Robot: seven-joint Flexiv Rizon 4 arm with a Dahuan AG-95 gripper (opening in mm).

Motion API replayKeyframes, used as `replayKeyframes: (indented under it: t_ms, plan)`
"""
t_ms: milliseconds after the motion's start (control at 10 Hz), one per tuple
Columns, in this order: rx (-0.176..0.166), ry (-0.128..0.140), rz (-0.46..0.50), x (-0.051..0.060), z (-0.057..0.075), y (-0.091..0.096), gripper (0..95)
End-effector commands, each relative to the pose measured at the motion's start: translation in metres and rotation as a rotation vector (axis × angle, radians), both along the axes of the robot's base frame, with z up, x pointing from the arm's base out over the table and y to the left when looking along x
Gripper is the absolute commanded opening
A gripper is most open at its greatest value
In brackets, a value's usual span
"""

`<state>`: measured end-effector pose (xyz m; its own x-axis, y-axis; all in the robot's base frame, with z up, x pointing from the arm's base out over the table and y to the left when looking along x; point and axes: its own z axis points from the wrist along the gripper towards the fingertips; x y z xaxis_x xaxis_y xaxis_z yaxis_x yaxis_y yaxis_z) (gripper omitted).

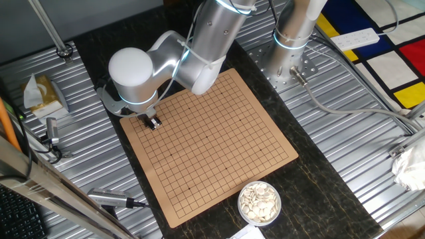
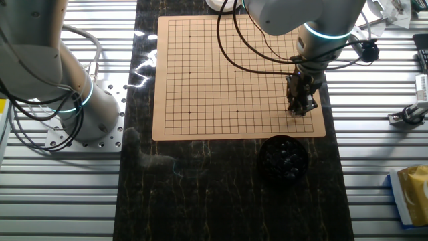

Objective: Play the first move as black on the 3-4 point in the upper right corner of the Go board

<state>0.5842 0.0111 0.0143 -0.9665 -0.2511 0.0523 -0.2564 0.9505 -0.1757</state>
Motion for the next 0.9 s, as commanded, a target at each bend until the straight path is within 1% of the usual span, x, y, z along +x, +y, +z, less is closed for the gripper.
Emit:
replayKeyframes:
  t_ms: [100, 900]
  plan:
    - [0.003, 0.002, 0.001, -0.0003, 0.0003, 0.0007, 19.0]
    - [0.014, 0.008, 0.005, -0.0014, 0.0008, 0.0012, 19.0]
